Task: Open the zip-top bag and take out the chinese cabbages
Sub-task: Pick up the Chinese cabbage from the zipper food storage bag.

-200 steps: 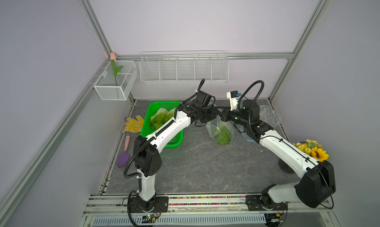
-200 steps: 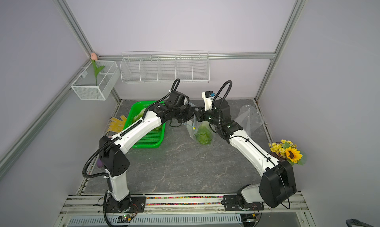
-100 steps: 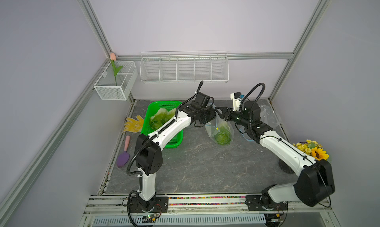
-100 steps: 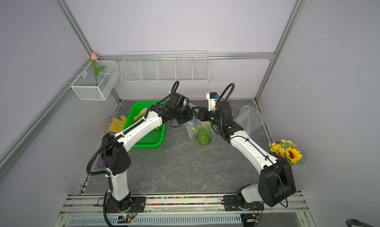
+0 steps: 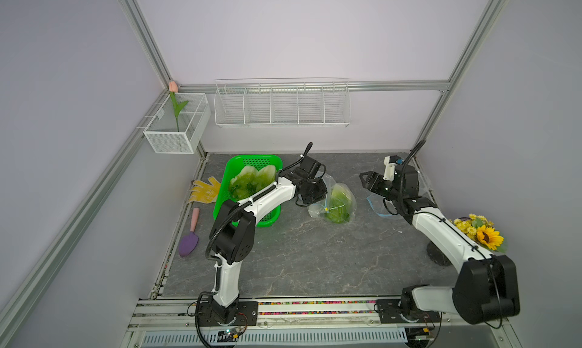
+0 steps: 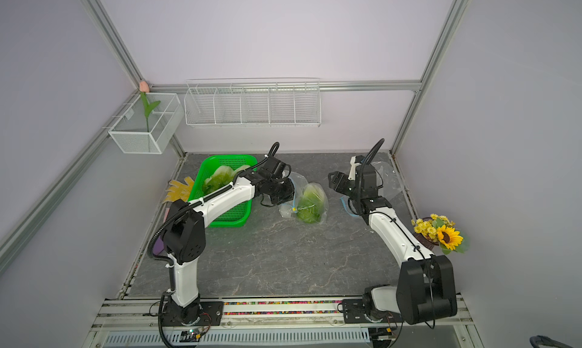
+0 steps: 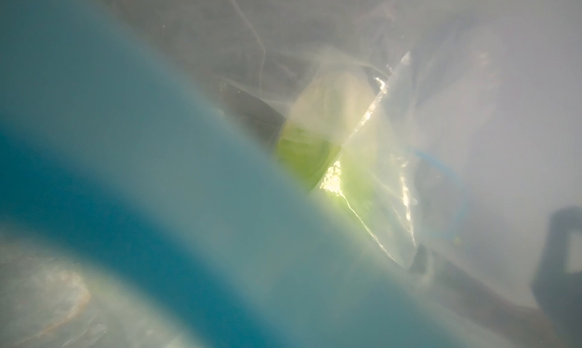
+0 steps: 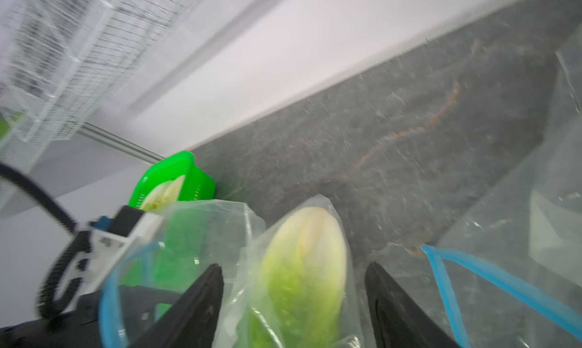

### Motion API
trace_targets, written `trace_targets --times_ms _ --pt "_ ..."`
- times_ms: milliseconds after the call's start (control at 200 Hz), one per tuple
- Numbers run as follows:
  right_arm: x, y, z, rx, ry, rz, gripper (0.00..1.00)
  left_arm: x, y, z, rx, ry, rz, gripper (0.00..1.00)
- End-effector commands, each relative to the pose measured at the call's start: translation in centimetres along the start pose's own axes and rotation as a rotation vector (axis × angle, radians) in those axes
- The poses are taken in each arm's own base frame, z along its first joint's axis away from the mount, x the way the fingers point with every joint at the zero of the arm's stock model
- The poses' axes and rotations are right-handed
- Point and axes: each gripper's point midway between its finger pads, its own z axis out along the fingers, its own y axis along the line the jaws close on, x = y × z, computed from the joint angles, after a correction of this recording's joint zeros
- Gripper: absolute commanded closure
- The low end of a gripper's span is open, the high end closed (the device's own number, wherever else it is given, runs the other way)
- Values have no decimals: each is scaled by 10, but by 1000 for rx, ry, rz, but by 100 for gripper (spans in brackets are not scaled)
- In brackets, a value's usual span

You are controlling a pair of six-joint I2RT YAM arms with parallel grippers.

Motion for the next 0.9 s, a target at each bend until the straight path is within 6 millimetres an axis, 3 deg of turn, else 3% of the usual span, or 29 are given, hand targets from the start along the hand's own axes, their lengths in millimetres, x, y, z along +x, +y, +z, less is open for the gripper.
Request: trace_targets --times_ms 0,170,330,510,630,695,895 --pt "40 -20 16 46 164 36 26 11 12 9 -17 64 25 100" --pt "60 -10 27 -8 235 26 25 17 41 5 -81 68 44 100" --pt "63 -8 32 -19 248 14 24 11 67 6 -131 40 65 81" --pt "67 -8 36 -33 264 11 25 11 56 18 -53 64 148 65" --pt "71 -9 36 -35 276 -3 25 14 45 19 39 97 150 31" --pt "72 -10 36 -33 280 -10 25 15 39 17 93 111 150 21" --pt "76 -11 39 -41 296 -15 25 21 15 7 280 143 179 12"
